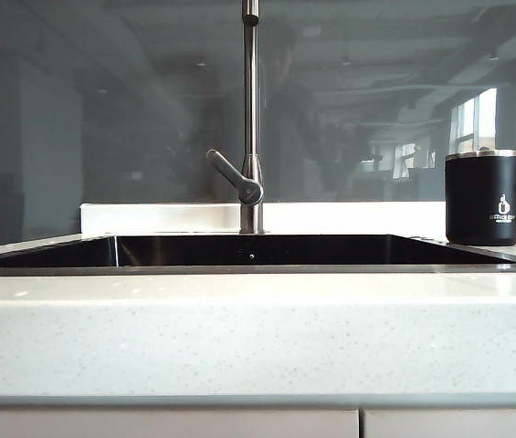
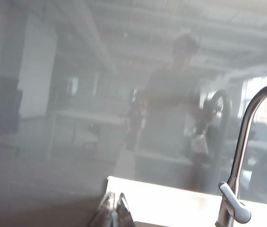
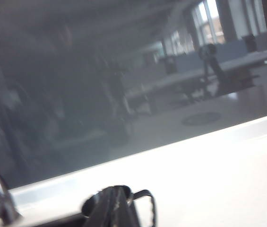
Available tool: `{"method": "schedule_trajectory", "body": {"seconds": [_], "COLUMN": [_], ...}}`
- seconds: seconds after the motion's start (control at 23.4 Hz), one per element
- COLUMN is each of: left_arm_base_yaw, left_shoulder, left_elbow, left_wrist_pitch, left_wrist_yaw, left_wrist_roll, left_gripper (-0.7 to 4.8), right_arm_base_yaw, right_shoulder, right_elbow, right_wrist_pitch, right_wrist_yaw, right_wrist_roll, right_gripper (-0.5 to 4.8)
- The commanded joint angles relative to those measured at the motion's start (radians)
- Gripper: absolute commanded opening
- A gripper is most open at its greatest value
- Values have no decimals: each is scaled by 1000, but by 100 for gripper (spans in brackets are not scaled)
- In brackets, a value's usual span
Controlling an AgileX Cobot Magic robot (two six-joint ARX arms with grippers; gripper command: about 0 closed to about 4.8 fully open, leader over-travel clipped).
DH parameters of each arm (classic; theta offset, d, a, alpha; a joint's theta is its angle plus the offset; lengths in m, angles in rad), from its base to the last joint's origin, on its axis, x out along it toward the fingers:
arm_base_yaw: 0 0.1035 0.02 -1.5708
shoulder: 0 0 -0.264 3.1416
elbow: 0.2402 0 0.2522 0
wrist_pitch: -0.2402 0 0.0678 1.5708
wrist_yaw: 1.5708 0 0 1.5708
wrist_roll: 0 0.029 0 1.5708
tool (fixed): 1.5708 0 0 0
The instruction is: Pick up the mug next to the sink, go to the faucet to get some water, pour the water into the sink, and finally put the mug back to its place.
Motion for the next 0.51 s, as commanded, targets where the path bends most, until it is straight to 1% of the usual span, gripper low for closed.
{"method": "schedule_trajectory", "body": {"seconds": [0.04,0.09,0.13,0.17,0.21,0.26,0.3,0.34,0.39,0.43,0.47,0.51], "left_arm_base_yaw": [2,2,2,2,2,2,2,2,2,2,2,2], "left_shoulder": [166,210,320,370,498,583,646,702,798,835,917,944], "left_elbow": [59,69,89,97,114,124,132,138,150,156,174,179], "left_wrist_pitch": [105,136,212,248,343,406,449,492,555,579,626,644], "left_wrist_yaw": [34,47,76,93,125,140,150,171,206,217,256,279], "left_wrist_roll": [0,0,1,1,1,1,0,-8,-27,-34,-62,-76], "left_gripper": [-6,-6,-6,-6,-5,-5,-5,-5,-5,-5,-5,-5], "right_arm_base_yaw": [-45,-66,-124,-152,-214,-251,-275,-290,-306,-308,-310,-309], "right_shoulder": [278,355,537,618,794,922,1029,1093,1218,1268,1365,1395], "right_elbow": [37,43,61,71,102,133,164,183,222,242,289,304], "right_wrist_pitch": [205,264,393,442,525,570,595,614,668,692,740,759], "right_wrist_yaw": [-18,-50,-164,-227,-375,-465,-507,-525,-556,-566,-572,-572], "right_wrist_roll": [-83,-83,-83,-83,-83,-83,-83,-83,-83,-83,-83,-83], "right_gripper": [-6,-6,-5,-5,8,65,116,137,161,164,173,173]}}
